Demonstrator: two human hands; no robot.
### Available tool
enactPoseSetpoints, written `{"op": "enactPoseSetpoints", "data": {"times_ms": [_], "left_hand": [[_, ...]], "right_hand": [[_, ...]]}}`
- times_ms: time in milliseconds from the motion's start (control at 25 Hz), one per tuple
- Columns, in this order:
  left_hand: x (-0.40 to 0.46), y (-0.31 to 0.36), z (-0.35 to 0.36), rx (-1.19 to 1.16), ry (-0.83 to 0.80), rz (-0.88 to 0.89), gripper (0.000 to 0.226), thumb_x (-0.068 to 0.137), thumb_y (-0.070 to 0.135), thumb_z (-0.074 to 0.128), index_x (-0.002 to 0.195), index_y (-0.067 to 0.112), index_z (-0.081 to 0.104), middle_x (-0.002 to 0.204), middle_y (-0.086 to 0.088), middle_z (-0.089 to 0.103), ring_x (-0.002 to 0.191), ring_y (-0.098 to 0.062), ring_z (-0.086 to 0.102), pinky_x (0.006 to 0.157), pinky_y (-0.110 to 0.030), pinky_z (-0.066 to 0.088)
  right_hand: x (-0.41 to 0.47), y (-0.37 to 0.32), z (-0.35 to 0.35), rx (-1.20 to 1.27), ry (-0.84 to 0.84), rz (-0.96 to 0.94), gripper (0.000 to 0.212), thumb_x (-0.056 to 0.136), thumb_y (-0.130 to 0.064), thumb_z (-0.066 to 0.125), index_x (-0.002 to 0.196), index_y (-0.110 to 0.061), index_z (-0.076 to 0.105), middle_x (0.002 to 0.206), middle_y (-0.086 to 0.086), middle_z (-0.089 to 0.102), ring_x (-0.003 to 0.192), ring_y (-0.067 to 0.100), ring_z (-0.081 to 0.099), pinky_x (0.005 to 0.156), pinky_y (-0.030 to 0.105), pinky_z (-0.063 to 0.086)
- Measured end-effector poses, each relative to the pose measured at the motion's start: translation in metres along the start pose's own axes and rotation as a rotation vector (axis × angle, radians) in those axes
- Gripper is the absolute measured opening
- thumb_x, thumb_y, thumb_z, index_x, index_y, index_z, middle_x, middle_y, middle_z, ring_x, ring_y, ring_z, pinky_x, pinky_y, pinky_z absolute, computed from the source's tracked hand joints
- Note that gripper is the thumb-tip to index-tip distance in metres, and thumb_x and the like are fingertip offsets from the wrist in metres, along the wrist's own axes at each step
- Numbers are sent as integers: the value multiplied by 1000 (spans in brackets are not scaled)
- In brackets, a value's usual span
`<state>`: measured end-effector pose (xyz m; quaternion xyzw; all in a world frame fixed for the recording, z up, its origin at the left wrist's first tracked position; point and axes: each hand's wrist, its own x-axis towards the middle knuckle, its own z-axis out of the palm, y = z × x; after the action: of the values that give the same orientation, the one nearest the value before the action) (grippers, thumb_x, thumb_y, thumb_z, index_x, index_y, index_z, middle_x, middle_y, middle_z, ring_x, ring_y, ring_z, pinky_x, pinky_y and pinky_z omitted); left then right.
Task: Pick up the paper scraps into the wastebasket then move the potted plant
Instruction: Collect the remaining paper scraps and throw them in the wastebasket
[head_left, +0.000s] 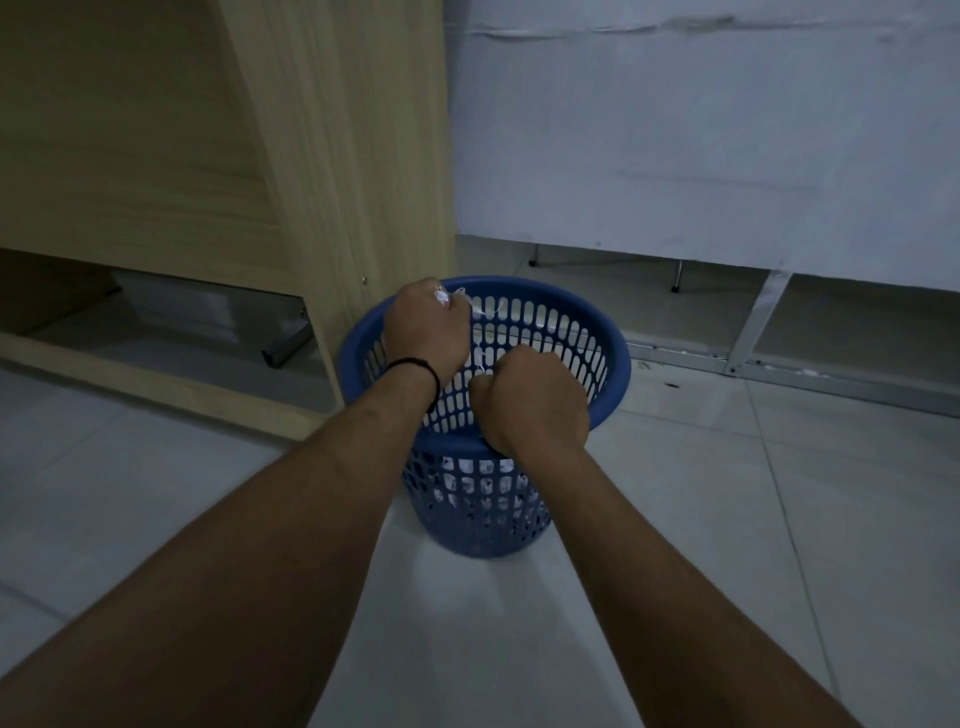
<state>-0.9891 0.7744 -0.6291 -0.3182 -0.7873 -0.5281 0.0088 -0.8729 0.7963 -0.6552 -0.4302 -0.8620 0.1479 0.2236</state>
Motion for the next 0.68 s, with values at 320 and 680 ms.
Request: {"op": "enactPoseSetpoints", "data": {"times_ms": [320, 680], "left_hand": [[12, -14, 8, -10, -158, -53, 38, 102, 41, 43, 71, 19, 42, 65, 4, 47, 59, -10, 43, 52, -28, 31], [8, -25, -4, 269, -619, -134, 76, 89, 35, 68, 152, 19, 28, 152, -3, 42, 131, -22, 47, 99, -24, 35]], "right_hand": [[-2, 0, 3, -34, 27, -10, 30, 91, -36, 53, 71, -14, 55, 66, 0, 53, 54, 13, 44, 46, 25, 23], [0, 1, 2, -65, -1, -13, 30, 94, -38, 51, 83, -13, 63, 77, 2, 62, 65, 19, 55, 58, 28, 38]]}}
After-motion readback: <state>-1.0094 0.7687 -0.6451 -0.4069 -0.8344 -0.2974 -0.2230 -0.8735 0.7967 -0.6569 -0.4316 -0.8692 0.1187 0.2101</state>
